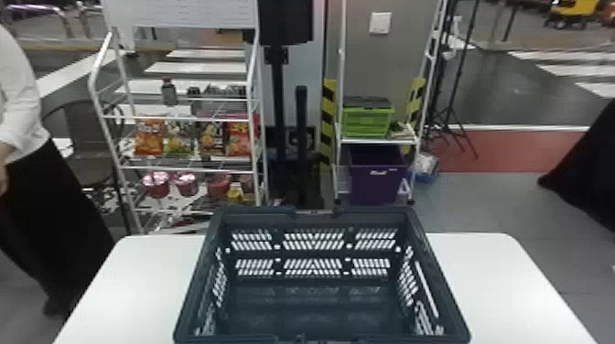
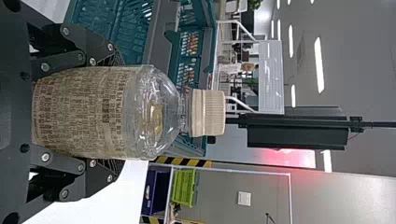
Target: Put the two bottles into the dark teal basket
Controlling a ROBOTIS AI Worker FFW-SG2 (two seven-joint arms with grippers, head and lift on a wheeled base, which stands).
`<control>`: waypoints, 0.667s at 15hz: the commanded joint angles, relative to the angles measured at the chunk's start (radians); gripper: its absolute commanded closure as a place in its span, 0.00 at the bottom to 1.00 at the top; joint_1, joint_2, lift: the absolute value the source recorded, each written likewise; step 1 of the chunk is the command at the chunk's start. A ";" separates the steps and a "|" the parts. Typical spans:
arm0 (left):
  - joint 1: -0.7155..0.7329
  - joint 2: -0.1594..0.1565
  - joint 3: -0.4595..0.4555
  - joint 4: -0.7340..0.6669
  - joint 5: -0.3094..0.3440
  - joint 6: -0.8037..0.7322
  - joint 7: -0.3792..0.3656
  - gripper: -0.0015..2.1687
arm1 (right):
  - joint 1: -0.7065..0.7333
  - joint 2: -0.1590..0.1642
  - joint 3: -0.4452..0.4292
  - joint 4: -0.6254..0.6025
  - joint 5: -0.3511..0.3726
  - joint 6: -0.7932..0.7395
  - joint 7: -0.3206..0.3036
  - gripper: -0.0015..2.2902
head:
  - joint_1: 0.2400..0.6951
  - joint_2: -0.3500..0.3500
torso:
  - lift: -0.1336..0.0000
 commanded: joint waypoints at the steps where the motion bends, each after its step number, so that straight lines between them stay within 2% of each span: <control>1: 0.004 0.003 0.000 -0.003 0.001 -0.012 0.000 0.98 | 0.006 0.005 0.001 -0.005 0.000 -0.008 0.000 0.78 | 0.57 0.50 | 1.00; 10: 0.014 0.014 0.000 0.005 0.005 -0.036 -0.003 0.98 | 0.032 0.005 0.018 -0.039 0.000 -0.048 0.000 0.78 | 0.57 0.50 | 1.00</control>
